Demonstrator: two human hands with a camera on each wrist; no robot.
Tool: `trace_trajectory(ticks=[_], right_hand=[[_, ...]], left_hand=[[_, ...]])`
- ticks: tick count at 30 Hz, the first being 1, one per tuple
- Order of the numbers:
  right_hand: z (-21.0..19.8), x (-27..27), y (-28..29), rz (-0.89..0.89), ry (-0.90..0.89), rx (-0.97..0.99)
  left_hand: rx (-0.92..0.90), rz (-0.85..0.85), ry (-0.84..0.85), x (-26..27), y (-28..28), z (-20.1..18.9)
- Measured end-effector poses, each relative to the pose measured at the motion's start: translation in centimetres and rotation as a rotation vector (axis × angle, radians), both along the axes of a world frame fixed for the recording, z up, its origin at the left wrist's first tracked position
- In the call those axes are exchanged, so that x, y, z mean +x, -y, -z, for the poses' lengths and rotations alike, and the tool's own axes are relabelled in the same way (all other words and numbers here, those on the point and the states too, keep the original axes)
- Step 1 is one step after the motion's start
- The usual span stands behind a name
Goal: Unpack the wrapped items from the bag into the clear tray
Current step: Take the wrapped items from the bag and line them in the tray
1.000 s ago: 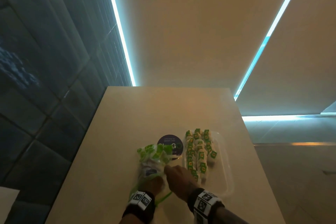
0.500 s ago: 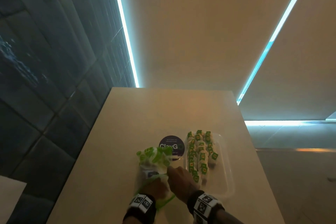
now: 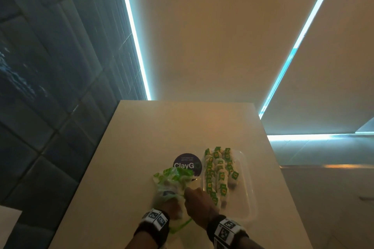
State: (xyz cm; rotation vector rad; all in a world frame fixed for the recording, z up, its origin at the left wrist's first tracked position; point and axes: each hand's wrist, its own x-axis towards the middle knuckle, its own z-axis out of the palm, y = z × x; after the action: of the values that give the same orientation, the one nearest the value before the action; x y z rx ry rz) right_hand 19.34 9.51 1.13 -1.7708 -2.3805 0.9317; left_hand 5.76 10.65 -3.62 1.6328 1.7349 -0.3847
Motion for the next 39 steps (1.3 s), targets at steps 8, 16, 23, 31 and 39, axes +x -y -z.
trace_trajectory(ticks=[8, 16, 23, 31, 39], right_hand=[[-0.1, -0.3, -0.6, 0.063, -0.043, 0.005], [0.1, -1.8, -1.2, 0.144, -0.110, 0.064], [-0.9, -2.2, -0.7, 0.157, -0.186, 0.059], [-0.9, -2.3, 0.9, 0.318, -0.398, -0.006], [0.2, -2.4, 0.6, 0.568, -0.460, -0.034]], left_hand=[[0.116, 0.104, 0.021, 0.6, 1.4, 0.0], [0.277, -0.146, 0.043, 0.7, 2.7, -0.9], [0.471, -0.073, -0.023, 1.6, 5.3, -2.5], [0.445, -0.033, 0.075, -0.6, 4.6, -1.8], [0.527, -0.134, 0.088, 0.7, 5.3, -3.5]])
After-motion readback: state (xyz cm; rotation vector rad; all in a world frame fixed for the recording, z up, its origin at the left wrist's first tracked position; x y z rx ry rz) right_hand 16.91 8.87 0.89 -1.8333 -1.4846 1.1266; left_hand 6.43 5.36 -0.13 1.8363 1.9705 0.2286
